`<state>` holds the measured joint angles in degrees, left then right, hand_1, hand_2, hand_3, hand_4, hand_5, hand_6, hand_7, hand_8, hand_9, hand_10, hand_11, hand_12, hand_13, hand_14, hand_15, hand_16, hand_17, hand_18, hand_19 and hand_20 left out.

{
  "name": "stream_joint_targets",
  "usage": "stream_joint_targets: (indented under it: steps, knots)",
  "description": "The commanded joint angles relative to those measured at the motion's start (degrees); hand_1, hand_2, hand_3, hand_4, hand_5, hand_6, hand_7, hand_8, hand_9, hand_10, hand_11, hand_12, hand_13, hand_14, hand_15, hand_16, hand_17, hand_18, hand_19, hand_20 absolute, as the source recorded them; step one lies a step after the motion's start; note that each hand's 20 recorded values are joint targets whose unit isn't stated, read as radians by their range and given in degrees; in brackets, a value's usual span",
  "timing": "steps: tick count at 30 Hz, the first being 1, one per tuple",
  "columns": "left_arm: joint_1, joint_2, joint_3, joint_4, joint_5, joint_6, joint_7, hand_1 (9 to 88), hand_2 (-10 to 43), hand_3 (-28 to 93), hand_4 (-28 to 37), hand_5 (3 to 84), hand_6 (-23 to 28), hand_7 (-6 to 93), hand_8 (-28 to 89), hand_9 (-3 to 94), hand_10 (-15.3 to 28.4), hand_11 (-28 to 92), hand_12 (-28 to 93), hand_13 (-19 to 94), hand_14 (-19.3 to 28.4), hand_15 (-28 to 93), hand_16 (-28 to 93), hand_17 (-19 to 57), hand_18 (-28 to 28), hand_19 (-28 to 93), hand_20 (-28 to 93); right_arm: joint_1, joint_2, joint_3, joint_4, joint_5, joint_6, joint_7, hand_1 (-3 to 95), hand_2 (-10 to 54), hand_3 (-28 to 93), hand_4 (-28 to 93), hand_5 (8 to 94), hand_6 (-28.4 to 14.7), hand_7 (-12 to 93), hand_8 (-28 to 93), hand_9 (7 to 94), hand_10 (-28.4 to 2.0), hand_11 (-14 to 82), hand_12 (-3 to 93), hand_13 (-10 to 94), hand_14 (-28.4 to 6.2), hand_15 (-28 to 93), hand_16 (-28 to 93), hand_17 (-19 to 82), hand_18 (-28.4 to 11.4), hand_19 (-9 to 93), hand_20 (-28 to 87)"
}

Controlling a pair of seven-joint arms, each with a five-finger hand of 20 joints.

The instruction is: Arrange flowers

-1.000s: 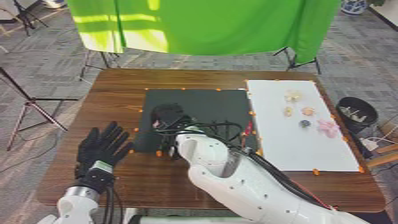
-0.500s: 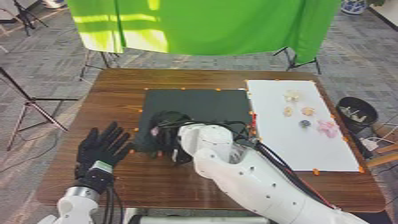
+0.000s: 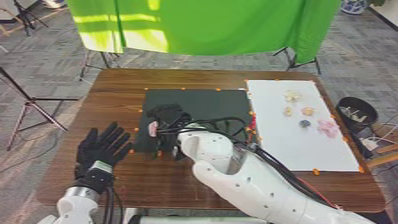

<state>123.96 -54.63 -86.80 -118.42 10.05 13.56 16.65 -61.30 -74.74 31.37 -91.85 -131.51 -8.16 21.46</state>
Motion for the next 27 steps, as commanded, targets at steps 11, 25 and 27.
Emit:
stream_joint_targets:
  steps: [11,25,27]
  knots:
    - [1.8,-0.93,-1.22,0.03,-0.09,0.04,-0.28,23.5,19.3,68,-28.3,38.7,10.4,11.1,-8,28.8,16.4,24,6,20,17.4,36,-10,-8.2,14.5,34,6,-1.0,3.48,1.12,-6.76,4.38,-3.79,0.43,63.0,-9.5,11,-16,35.5,-4.9,5,-8,34.2,-15.9,2.6,12.5,32,-14.8,9,20,14,-16.3,30,18]
    - [0.21,0.2,-0.11,0.41,1.06,-2.0,1.14,23.7,22.4,55,-28.3,38.1,9.6,12.8,-7,29.1,16.3,23,10,20,18.3,37,-9,-9.7,15.4,35,4,-3.62,1.65,-0.42,-5.84,-0.81,-3.95,2.68,60.6,-9.5,17,-19,31.7,-7.0,1,-6,31.1,-17.0,1.5,13.0,30,-15.9,7,21,9,-18.3,36,15]
    - [0.12,0.32,-0.04,0.47,0.71,-2.28,1.53,24.6,22.5,53,-28.3,38.1,9.6,12.9,-7,29.7,16.4,23,11,20,18.5,37,-8,-10.1,15.6,36,4,-3.87,1.57,-0.88,-5.64,-0.7,-2.64,3.65,60.9,-9.5,16,-20,31.5,-7.2,0,-6,31.0,-17.1,1.5,13.0,30,-16.1,7,22,9,-18.4,36,15]
